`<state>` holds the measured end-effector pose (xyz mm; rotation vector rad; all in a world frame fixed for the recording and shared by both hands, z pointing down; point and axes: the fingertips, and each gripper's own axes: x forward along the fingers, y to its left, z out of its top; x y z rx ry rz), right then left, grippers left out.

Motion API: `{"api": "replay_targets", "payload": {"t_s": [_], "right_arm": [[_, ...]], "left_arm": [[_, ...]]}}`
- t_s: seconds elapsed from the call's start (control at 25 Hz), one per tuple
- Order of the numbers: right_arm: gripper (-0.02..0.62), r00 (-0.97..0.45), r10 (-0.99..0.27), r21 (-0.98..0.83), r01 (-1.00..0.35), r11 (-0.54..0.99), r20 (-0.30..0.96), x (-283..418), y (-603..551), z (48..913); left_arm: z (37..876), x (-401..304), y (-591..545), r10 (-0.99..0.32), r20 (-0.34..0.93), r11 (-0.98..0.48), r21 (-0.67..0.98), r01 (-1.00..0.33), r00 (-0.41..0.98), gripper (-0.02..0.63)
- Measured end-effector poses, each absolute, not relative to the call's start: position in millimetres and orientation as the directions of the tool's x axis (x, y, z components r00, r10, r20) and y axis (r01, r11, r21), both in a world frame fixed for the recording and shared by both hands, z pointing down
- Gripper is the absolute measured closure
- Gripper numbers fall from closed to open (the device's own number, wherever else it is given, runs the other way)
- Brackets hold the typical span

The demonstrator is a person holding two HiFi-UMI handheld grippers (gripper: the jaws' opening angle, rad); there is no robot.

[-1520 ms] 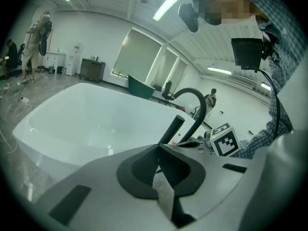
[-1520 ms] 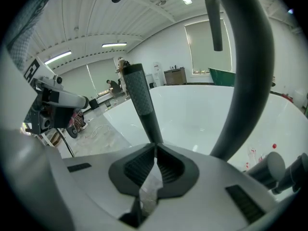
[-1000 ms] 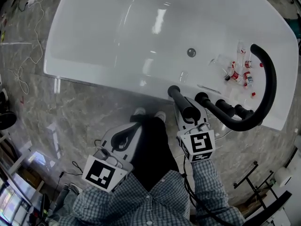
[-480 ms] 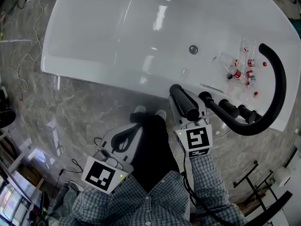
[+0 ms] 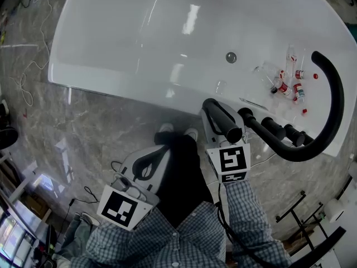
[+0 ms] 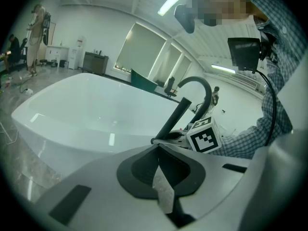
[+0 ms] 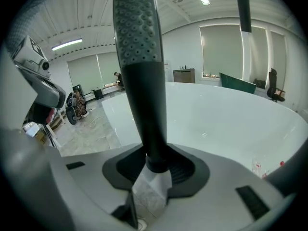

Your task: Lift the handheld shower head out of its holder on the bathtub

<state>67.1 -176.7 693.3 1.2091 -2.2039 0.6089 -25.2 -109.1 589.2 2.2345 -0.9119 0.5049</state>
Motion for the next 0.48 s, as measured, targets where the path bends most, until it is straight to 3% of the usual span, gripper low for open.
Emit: {"api": "replay_targets", "payload": {"t_s": [0.48], "right_arm": [[0.468, -0.421, -0.614, -0.128, -0.877, 0.463, 0.668, 72.7, -175.1, 687.4]], "left_arm": [[581.4, -27.3, -109.2, -0.485, 0.56, -0.518, 0.435, -0.737, 0.672, 0.604]]}}
